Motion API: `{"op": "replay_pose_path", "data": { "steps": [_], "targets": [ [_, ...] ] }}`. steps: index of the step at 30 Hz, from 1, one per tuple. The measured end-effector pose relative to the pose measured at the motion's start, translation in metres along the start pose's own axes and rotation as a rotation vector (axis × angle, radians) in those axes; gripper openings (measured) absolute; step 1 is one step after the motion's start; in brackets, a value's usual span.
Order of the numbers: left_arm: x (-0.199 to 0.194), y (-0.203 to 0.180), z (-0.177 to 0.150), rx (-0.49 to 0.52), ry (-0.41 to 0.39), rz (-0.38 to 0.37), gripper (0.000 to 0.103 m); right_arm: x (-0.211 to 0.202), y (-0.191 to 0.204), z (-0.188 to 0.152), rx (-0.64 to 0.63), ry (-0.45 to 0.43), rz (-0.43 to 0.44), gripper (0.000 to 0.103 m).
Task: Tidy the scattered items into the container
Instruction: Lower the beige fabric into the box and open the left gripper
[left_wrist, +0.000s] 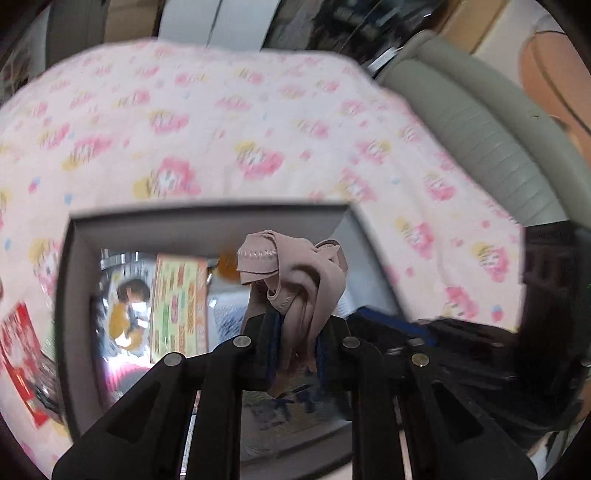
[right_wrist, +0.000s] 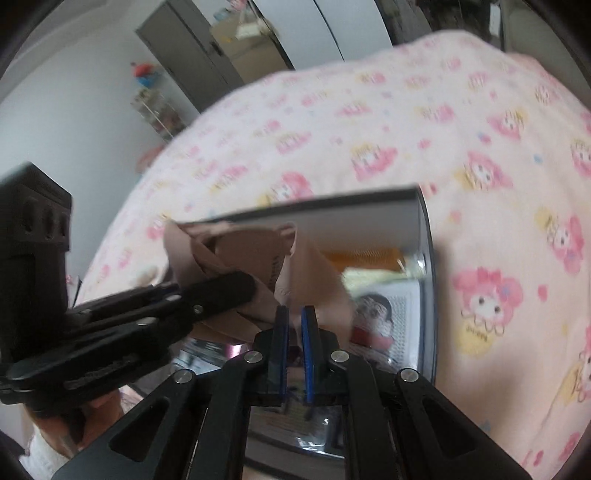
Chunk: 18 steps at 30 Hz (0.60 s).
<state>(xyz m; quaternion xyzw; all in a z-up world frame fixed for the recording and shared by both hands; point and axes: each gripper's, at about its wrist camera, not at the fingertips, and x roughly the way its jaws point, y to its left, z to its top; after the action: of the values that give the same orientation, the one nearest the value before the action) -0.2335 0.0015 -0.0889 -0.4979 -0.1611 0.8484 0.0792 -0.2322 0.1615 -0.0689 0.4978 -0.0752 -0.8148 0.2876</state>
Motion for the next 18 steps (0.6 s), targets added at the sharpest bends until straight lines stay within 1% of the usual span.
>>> {"op": "replay_pose_path", "data": {
  "steps": [2, 3, 4, 6, 7, 9, 11, 13, 14, 15, 16, 18],
  "targets": [
    [0.014, 0.011, -0.004, -0.039, 0.045, 0.018, 0.015, 0.004, -0.004, 0.001, 0.009, 0.008, -0.029, 0.007],
    [0.019, 0.016, -0.006, -0.056, 0.062, 0.030, 0.020, 0.005, -0.005, 0.003, 0.015, 0.011, -0.048, 0.007],
    [0.021, 0.020, -0.007, -0.076, 0.079, 0.046, 0.031, 0.007, -0.006, 0.003, 0.019, 0.016, -0.065, 0.007],
    [0.022, 0.027, -0.009, -0.107, 0.107, 0.071, 0.045, 0.010, -0.007, 0.002, 0.019, 0.024, -0.094, 0.007],
    [0.019, 0.029, -0.010, -0.106, 0.106, 0.085, 0.046, 0.012, -0.006, 0.001, 0.015, 0.027, -0.115, 0.007],
    [0.011, 0.028, -0.013, -0.085, 0.075, 0.122, 0.047, 0.015, -0.002, -0.001, -0.007, 0.027, -0.169, 0.007],
    [-0.001, 0.027, -0.016, -0.083, 0.006, 0.176, 0.048, 0.019, 0.001, -0.004, -0.042, 0.022, -0.228, 0.007],
    [-0.009, 0.034, -0.018, -0.136, -0.062, 0.256, 0.047, 0.025, 0.006, -0.006, -0.083, 0.028, -0.259, 0.007],
    [-0.011, 0.037, -0.019, -0.161, -0.081, 0.277, 0.047, 0.028, 0.008, -0.006, -0.092, 0.034, -0.257, 0.007],
    [-0.011, 0.040, -0.019, -0.177, -0.085, 0.275, 0.046, 0.030, 0.009, -0.006, -0.098, 0.041, -0.248, 0.007],
    [-0.008, 0.041, -0.019, -0.180, -0.071, 0.266, 0.046, 0.032, 0.011, -0.006, -0.099, 0.047, -0.237, 0.007],
    [0.005, 0.041, -0.017, -0.165, -0.009, 0.252, 0.046, 0.035, 0.012, -0.006, -0.093, 0.070, -0.208, 0.008]
  ]
}}
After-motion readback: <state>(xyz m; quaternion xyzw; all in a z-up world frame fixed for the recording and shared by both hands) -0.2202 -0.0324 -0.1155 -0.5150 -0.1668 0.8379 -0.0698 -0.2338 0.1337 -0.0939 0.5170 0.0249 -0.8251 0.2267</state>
